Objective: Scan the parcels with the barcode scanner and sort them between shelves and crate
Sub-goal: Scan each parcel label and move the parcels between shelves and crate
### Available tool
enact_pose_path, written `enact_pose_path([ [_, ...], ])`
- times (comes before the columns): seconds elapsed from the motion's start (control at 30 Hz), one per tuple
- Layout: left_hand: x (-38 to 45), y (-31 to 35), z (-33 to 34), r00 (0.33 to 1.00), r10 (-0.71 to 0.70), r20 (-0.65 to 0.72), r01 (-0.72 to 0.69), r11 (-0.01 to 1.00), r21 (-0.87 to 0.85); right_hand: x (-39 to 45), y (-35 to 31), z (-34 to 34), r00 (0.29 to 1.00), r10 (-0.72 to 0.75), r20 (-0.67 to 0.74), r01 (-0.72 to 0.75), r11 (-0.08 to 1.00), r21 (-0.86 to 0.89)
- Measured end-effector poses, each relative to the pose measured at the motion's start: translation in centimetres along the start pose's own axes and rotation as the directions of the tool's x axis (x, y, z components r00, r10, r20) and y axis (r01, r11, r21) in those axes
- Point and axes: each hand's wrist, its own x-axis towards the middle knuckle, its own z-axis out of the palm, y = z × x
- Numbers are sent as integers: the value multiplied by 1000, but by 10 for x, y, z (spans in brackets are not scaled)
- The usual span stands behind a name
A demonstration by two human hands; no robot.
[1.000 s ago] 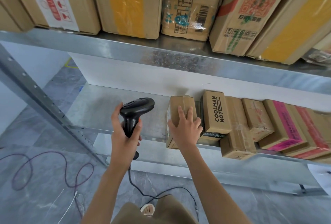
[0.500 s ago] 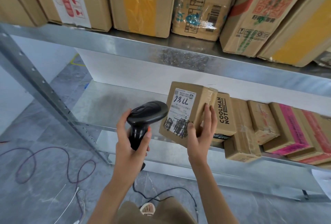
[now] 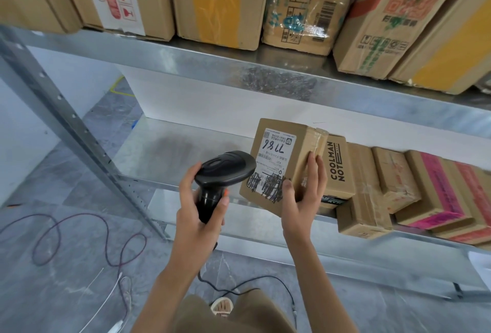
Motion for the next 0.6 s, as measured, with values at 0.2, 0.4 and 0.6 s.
enact_pose_path([
  [0.2, 0, -2, -2, 1000, 7, 15, -7, 1000, 15, -2, -1, 0, 1000, 8, 8, -8, 1000, 1],
  [0.4, -2, -2, -1, 1000, 22, 2, -22, 999, 27, -2, -1, 0, 1000, 7, 10, -7, 1000, 5],
  [0.6, -1, -2, 0, 1000, 11, 9, -11, 1000, 24, -1, -1, 1, 1000, 11, 13, -11, 1000, 10],
])
